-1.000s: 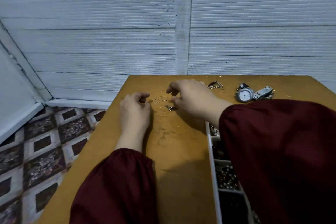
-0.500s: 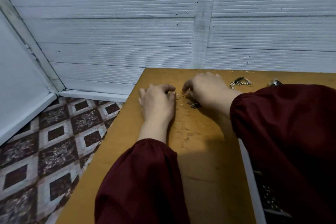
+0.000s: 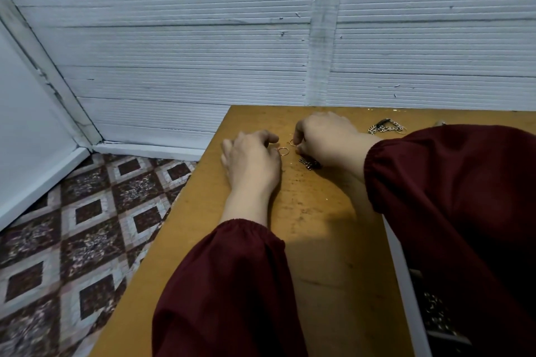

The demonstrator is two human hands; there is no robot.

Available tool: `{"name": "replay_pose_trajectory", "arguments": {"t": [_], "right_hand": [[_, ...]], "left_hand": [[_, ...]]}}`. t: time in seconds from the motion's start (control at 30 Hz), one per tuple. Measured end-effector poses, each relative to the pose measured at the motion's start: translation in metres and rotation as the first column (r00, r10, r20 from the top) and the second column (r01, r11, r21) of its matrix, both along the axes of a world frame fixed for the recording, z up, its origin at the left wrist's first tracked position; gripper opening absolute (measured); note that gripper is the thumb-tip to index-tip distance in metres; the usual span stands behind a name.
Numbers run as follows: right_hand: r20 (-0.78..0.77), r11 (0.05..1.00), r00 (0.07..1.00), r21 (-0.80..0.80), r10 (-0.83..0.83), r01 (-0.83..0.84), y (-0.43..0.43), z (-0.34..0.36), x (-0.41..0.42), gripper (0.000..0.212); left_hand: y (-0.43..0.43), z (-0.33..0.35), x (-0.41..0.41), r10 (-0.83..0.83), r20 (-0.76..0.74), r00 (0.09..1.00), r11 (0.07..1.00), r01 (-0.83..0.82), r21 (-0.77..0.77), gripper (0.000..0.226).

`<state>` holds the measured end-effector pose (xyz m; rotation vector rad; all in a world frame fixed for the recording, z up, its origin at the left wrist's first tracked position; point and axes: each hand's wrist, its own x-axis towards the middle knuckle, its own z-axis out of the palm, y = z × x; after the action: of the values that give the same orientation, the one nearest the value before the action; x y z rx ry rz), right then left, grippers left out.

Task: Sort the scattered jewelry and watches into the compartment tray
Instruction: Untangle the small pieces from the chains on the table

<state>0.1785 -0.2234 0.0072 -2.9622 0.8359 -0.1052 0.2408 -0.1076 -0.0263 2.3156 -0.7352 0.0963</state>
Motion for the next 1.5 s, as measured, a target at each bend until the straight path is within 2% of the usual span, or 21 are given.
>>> {"name": "replay_pose_trajectory", "arguments": {"t": [0.27,0.33,0.47,0.77,0.87,1.0,1.2,1.3,1.5], "right_hand": [[0.028,0.997,0.998,-0.065,0.048,-0.046,0.004,0.0,-0.001,0.01],[0.052,0.999,0.998,-0.03,0.038,-0.037,0.001,0.0,-0.002,0.006],[0.056,0.999,0.998,0.051,0.01,-0.013,-0.003,-0.001,-0.002,0.025],[0.02,0.996,1.0,0.091,-0.012,0.011,-0.004,-0.001,0.004,0.005],[0.019,0.981,1.0,0.192,-0.015,0.011,-0.006,-0.001,0.006,0.006],[0.109,0.942,0.994,0.335,0.0,-0.037,-0.007,-0.001,0.002,0.013],[0.227,0.842,0.969,0.538,-0.101,-0.038,-0.014,-0.001,-0.007,0.008],[0.247,0.788,0.958,0.615,-0.148,-0.036,-0.02,-0.003,-0.006,0.016],[0.25,0.781,0.952,0.624,-0.175,-0.021,-0.02,-0.009,-0.006,0.019]], "left_hand": [[0.0,0.0,0.001,-0.005,0.002,1.0,1.0,0.005,0.011,0.027],[0.0,0.0,0.001,-0.004,-0.002,1.0,1.0,0.004,0.005,0.026],[0.0,0.001,0.0,-0.013,-0.001,1.0,1.0,0.013,-0.002,0.026],[0.0,0.001,-0.001,-0.017,0.0,1.0,1.0,0.017,0.026,0.027],[0.0,0.002,-0.001,-0.016,0.0,1.0,0.999,0.016,0.035,0.027],[0.0,0.003,-0.003,-0.018,-0.003,1.0,0.999,0.018,0.047,0.026],[-0.001,0.004,-0.006,-0.003,0.009,1.0,0.998,0.002,0.058,0.025],[-0.002,0.003,-0.006,0.014,0.012,1.0,0.997,-0.015,0.078,0.024],[-0.004,0.001,-0.005,0.026,0.022,0.999,0.993,-0.029,0.113,0.022]]}}
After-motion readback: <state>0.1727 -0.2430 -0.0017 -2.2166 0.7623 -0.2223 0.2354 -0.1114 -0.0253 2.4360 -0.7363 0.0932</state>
